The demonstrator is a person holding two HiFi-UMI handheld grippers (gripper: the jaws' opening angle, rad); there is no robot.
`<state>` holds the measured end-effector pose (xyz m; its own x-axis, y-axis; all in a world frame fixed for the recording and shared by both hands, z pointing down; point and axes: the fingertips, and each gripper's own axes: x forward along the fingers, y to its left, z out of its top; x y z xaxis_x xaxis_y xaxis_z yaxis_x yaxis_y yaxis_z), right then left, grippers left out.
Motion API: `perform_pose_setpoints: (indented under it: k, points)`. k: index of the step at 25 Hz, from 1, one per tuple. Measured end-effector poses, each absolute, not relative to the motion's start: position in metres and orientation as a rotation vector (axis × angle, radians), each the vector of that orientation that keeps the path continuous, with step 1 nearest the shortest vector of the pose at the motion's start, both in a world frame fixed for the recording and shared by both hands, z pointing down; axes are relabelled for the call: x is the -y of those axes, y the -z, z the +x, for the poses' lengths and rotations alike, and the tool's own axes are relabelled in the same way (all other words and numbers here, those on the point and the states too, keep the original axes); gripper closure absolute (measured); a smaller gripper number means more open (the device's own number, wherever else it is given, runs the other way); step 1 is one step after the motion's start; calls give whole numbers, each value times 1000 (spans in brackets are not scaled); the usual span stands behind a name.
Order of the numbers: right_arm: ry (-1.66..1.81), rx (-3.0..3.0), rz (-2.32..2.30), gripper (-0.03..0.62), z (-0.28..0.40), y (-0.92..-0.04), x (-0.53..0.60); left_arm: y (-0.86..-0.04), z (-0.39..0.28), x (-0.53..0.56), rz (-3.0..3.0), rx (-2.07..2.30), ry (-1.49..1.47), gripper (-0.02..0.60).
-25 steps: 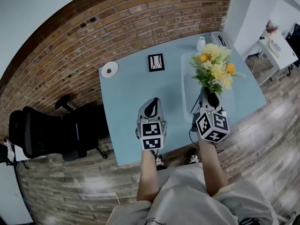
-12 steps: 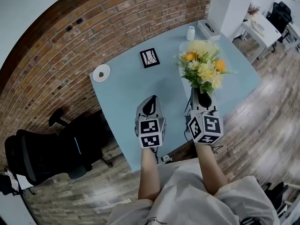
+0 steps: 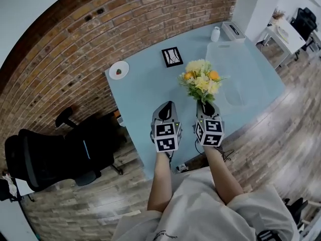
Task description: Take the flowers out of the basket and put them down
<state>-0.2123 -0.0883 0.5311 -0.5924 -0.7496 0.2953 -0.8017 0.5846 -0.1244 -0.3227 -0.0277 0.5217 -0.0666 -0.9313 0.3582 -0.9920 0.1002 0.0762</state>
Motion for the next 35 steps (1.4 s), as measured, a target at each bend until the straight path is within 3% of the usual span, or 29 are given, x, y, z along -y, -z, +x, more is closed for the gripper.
perform_pose_setpoints:
  k: [10, 24, 27, 30, 35]
  points:
    - [-471, 2400, 1122, 543, -254, -642, 80, -538, -346, -3, 1866, 2066, -317, 563]
    - [-597, 2270, 1014, 540, -263, -708, 66, -532, -377, -17, 1799, 2121, -335, 563]
    - [-681, 2270, 974, 506, -262, -717, 59, -534, -371, -16, 1806, 2110, -333, 563]
    - [-736, 2284, 924, 384, -261, -720, 56, -543, -364, -16, 1806, 2100, -340, 563]
    - [-709, 2302, 907, 359, -251, -714, 50, -547, -351, -15, 1826, 2085, -357, 563]
